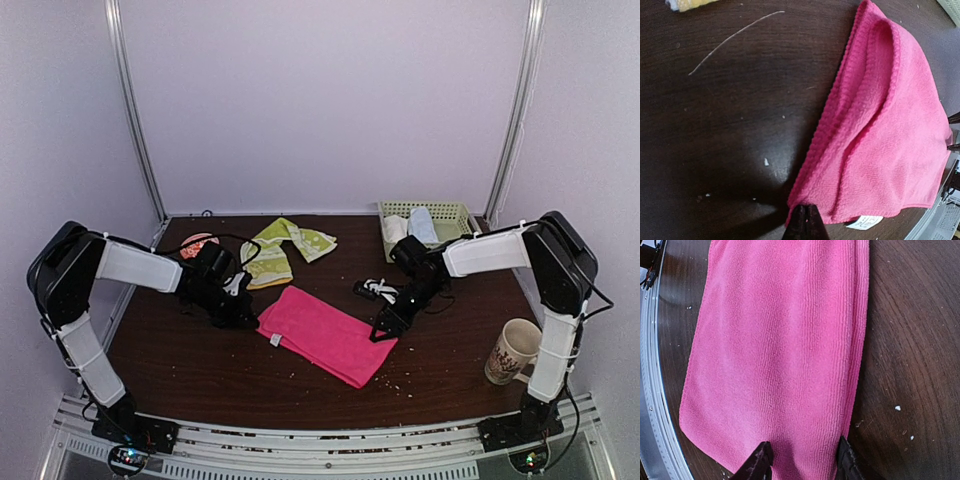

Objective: Roll the towels
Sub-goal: Adjust the towel at the center of the board.

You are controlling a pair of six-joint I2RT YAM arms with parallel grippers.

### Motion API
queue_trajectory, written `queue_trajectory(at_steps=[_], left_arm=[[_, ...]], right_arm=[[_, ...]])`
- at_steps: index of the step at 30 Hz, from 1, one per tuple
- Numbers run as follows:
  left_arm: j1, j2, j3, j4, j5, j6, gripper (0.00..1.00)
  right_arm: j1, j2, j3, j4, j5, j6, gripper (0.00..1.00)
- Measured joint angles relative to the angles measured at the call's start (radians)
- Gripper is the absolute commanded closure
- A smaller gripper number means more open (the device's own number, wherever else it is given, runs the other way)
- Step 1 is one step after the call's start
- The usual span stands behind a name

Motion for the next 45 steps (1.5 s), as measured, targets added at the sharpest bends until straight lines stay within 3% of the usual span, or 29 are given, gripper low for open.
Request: queue_trajectory(at_steps=[5,20,35,45], left_arm=[[0.000,-0.040,-0.035,0.021,0.000,-0.013,0.88],[0.000,-0.055,-0.046,0.085,0.072,-0.040,0.79],[-0.005,-0.008,-0.043,0.095,0.121,-0.040,0.87],[-0.007,-0.008,-0.043,0.100,0.143,-0.042,0.81]], right_arm=[[0.000,0.000,0.000,0.000,-0.001,0.000,0.55],[0.000,0.011,0.011,-0.005,-0.007,0.000,0.55],[0.000,0.023,0.023,-0.008,-0.012,-0.002,0.55],[0.000,0.030,0.029,-0.008,-0.015,-0.004,0.55]])
